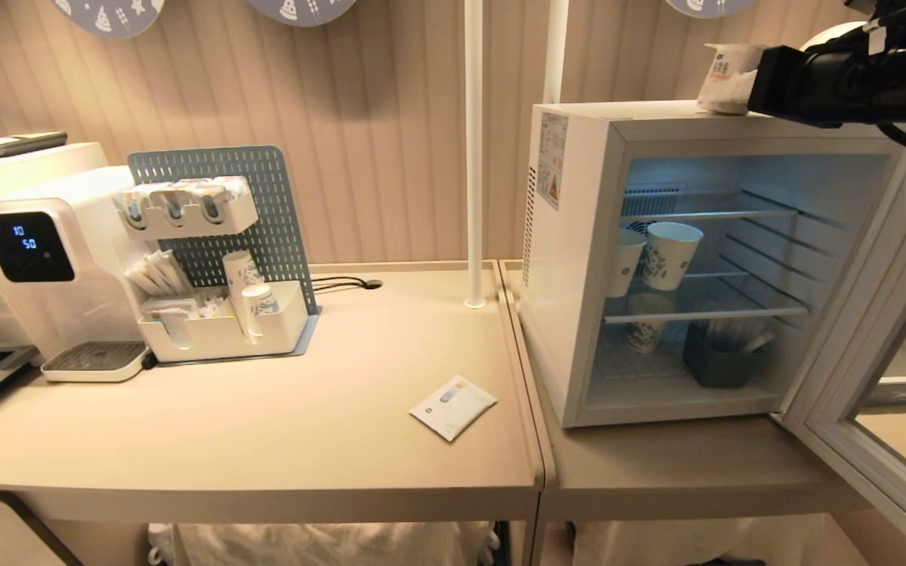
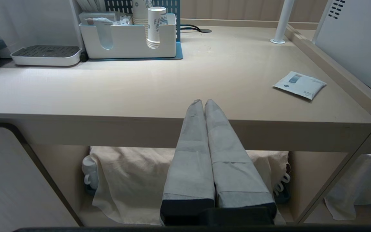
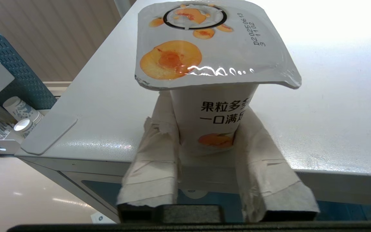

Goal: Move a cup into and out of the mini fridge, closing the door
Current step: Put the yoghurt in the freezer

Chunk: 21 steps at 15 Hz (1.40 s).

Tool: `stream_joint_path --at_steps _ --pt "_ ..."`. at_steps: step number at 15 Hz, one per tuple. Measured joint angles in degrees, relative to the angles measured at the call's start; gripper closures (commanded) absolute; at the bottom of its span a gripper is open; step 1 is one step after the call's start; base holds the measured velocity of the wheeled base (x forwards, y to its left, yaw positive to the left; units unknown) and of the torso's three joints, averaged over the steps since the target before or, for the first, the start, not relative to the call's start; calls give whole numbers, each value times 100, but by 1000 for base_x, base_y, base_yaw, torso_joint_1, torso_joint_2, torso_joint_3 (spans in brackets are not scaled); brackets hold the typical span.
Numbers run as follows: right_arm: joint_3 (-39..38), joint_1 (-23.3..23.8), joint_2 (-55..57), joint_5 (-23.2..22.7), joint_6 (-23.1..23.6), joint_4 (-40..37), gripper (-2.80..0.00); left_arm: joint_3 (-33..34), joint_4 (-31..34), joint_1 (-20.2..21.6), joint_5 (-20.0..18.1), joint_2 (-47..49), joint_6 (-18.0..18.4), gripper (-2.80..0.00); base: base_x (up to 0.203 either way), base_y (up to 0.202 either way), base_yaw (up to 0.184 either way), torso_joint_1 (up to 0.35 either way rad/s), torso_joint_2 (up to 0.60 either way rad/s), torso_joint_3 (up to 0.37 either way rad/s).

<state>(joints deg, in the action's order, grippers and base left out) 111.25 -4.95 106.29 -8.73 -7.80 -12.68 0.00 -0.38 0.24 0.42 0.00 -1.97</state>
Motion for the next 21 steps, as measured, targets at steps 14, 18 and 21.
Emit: stream_joint_path --at_steps 14,18,21 --pt "-2512 -21 -2459 -332 3 -239 0 0 0 -2 2 0 -5 0 0 0 0 0 0 0" --pt "-4148 -117 -4227 -404 34 -335 0 0 -2 -2 0 0 -6 0 0 0 0 0 0 0" --pt "-5518 -150 -5506 -403 127 -471 0 0 0 -2 0 0 -7 0 0 0 0 0 0 0"
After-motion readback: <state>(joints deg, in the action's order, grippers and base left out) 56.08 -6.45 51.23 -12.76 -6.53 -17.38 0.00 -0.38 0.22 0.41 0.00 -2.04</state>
